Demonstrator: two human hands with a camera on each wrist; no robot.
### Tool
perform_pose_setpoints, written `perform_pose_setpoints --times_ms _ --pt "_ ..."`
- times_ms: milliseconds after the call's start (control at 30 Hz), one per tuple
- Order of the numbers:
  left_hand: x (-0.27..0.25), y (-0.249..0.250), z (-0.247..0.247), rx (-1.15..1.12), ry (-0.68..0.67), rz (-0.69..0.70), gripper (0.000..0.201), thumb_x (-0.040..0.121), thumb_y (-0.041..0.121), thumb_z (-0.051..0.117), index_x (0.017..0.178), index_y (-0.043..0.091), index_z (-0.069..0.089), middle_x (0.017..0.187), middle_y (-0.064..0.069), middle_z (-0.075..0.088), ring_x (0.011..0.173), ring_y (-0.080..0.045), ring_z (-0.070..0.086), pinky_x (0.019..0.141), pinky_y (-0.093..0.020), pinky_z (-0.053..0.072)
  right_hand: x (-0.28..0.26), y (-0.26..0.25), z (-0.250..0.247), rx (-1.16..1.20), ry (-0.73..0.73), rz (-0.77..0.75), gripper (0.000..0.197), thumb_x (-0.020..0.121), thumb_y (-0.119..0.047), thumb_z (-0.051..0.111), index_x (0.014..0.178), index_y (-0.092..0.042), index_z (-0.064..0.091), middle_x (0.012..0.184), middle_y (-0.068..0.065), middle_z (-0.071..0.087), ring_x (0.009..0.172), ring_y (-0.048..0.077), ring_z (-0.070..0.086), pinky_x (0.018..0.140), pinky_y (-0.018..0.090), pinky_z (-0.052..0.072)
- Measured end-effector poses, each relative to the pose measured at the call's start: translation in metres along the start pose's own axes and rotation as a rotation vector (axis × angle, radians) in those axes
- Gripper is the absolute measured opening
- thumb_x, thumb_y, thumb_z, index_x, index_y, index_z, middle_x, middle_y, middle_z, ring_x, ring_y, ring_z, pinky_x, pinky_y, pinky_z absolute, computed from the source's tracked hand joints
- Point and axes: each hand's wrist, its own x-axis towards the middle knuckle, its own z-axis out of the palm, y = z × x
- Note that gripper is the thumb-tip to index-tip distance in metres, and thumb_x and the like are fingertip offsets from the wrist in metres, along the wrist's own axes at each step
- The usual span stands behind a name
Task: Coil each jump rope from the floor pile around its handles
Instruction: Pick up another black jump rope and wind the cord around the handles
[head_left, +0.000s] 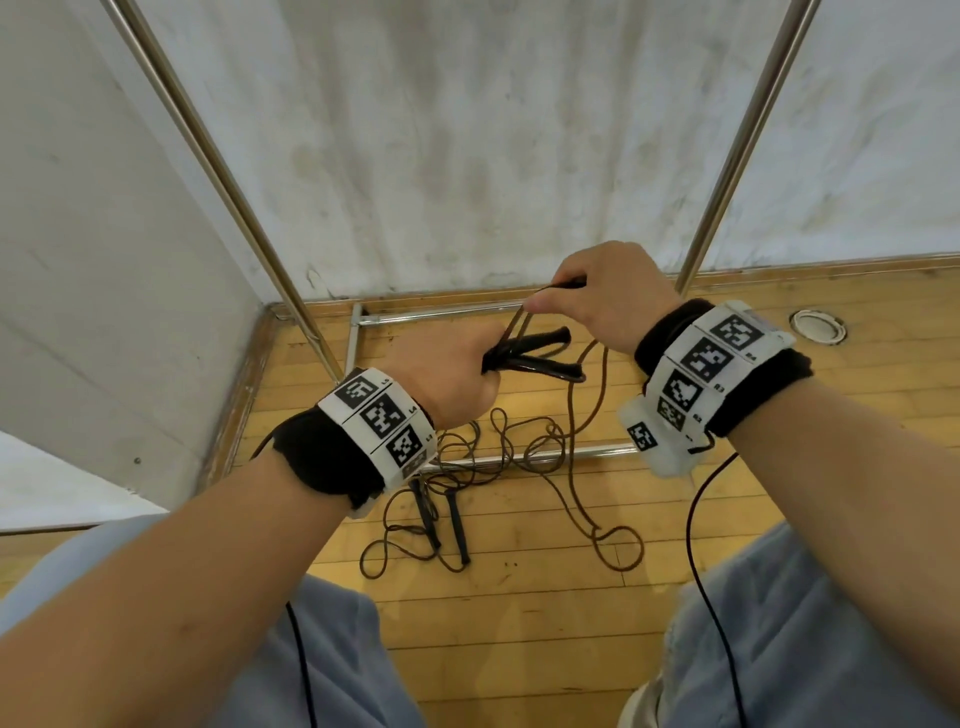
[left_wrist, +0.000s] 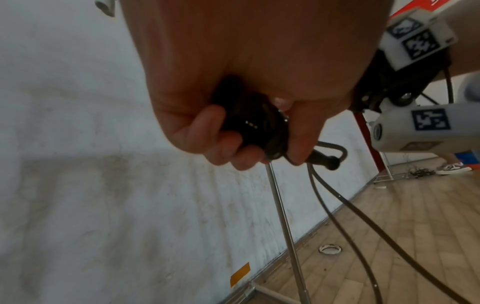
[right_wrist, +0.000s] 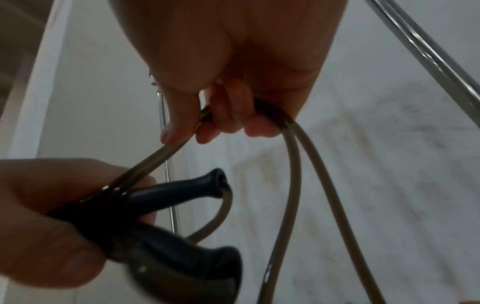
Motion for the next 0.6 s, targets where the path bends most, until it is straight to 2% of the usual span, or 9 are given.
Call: perform_pose_setpoints --times_ms 100,200,267,333,367,400,467,533,600 --pt "-0.004 0.003 -0.01 -0.107 -0.025 0.086 0.006 0.09 0.032 0.053 0.095 0.035 0.049 0.076 0.009 0.058 0.071 -0.013 0.056 0.059 -0.029 0.045 0.004 0.003 -0.003 0.077 -0.079 -0.004 0.035 0.082 -0.051 0.061 0.066 -0.02 0.062 0.058 -0.005 0.049 0.054 0.011 0.044 0.054 0.026 0.034" --pt "-0.009 0.004 -0.022 -0.314 0.046 0.149 0.004 0.089 0.028 0.058 0.09 0.026 0.056 0.072 0.007 0.058 0.067 -0.009 0.055 0.059 -0.023 0.041 0.007 0.008 -0.011 0.217 -0.157 0.011 0.046 0.089 -0.053 0.05 0.056 -0.021 0.05 0.051 -0.008 0.036 0.049 0.008 0.034 0.059 0.028 0.032" --pt "-0.013 0.008 -0.029 -0.401 0.085 0.172 0.008 0.085 0.031 0.058 0.087 0.024 0.056 0.066 0.008 0.055 0.063 -0.008 0.053 0.053 -0.015 0.036 0.006 0.011 -0.011 0.331 -0.214 0.032 0.049 0.09 -0.056 0.044 0.053 -0.025 0.044 0.05 -0.011 0.036 0.048 0.006 0.034 0.063 0.029 0.033" --pt "-0.016 0.013 -0.034 -0.461 0.124 0.171 0.005 0.08 0.035 0.056 0.081 0.032 0.053 0.061 0.01 0.052 0.059 -0.003 0.052 0.05 -0.012 0.034 0.006 0.01 -0.005 0.524 -0.258 0.096 0.044 0.089 -0.054 0.046 0.059 -0.023 0.048 0.053 -0.009 0.043 0.053 0.011 0.04 0.068 0.029 0.039" --pt "-0.016 0.015 -0.035 -0.484 0.155 0.16 0.007 0.079 0.036 0.056 0.078 0.034 0.049 0.061 0.011 0.051 0.058 -0.001 0.051 0.05 -0.011 0.034 0.007 0.008 -0.001 0.621 -0.26 0.14 0.04 0.09 -0.049 0.049 0.063 -0.02 0.05 0.055 -0.008 0.046 0.054 0.015 0.041 0.066 0.028 0.041" --pt "-0.016 0.016 -0.037 -0.508 0.19 0.143 0.01 0.078 0.037 0.056 0.075 0.035 0.047 0.061 0.011 0.051 0.056 0.0 0.05 0.049 -0.011 0.034 0.007 0.005 0.004 0.692 -0.26 0.174 0.037 0.092 -0.043 0.049 0.065 -0.018 0.05 0.052 -0.008 0.047 0.051 0.015 0.04 0.058 0.024 0.042" --pt "-0.015 0.016 -0.038 -0.545 0.29 0.082 0.014 0.076 0.038 0.057 0.072 0.033 0.045 0.059 0.009 0.049 0.052 -0.002 0.048 0.047 -0.012 0.033 0.005 -0.002 0.017 0.754 -0.302 0.21 0.04 0.097 -0.036 0.044 0.061 -0.021 0.05 0.044 -0.011 0.044 0.043 0.01 0.034 0.041 0.018 0.034" --pt "-0.012 0.016 -0.038 -0.578 0.4 0.01 0.017 0.074 0.038 0.056 0.067 0.031 0.042 0.057 0.009 0.044 0.049 -0.006 0.042 0.046 -0.016 0.031 0.001 -0.009 0.031 0.769 -0.379 0.208 0.052 0.097 -0.037 0.037 0.047 -0.028 0.046 0.042 -0.011 0.038 0.039 0.008 0.028 0.036 0.017 0.026" --pt "-0.009 0.015 -0.037 -0.601 0.452 -0.059 0.02 0.074 0.038 0.056 0.064 0.028 0.04 0.056 0.009 0.041 0.05 -0.006 0.038 0.047 -0.019 0.028 -0.002 -0.017 0.041 0.758 -0.421 0.248 0.058 0.095 -0.045 0.033 0.041 -0.028 0.042 0.043 -0.012 0.036 0.038 0.008 0.025 0.036 0.019 0.022"
